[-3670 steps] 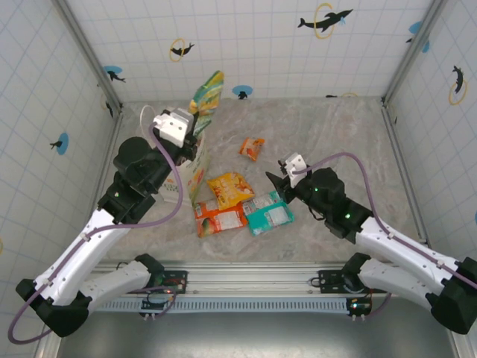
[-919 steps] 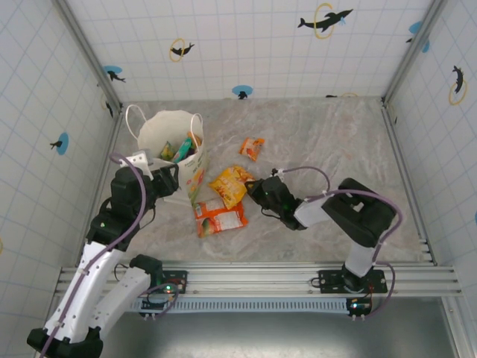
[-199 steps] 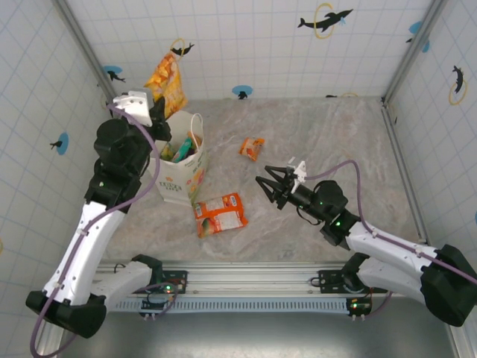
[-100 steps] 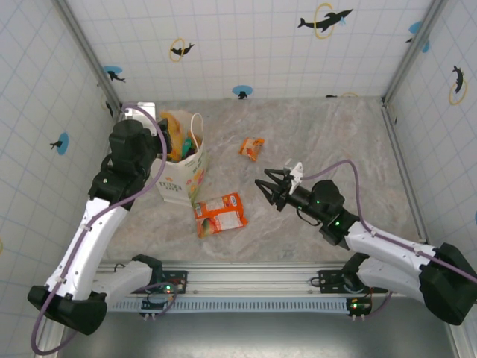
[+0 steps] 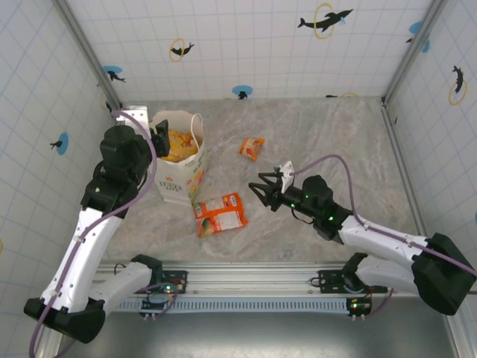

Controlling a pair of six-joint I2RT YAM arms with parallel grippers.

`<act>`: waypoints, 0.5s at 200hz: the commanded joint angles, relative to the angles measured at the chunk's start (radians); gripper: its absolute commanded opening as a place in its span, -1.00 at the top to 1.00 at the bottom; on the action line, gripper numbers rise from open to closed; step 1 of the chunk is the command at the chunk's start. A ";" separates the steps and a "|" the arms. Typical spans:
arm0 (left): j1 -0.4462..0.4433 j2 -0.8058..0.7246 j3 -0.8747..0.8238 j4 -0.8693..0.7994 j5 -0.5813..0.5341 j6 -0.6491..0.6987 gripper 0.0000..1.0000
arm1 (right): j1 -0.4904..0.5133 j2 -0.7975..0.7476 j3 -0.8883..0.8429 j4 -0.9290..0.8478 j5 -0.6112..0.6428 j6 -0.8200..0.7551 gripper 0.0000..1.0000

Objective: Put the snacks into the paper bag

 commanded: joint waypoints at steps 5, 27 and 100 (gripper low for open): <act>-0.002 -0.031 -0.032 -0.033 0.082 -0.070 -0.13 | 0.013 0.038 0.054 -0.072 -0.013 0.086 -0.03; -0.002 -0.061 -0.069 -0.033 0.091 -0.082 -0.15 | 0.025 0.084 0.097 -0.167 -0.004 0.148 -0.03; -0.001 -0.096 -0.091 -0.056 0.078 -0.093 -0.17 | 0.041 0.333 0.257 -0.451 -0.053 0.453 0.01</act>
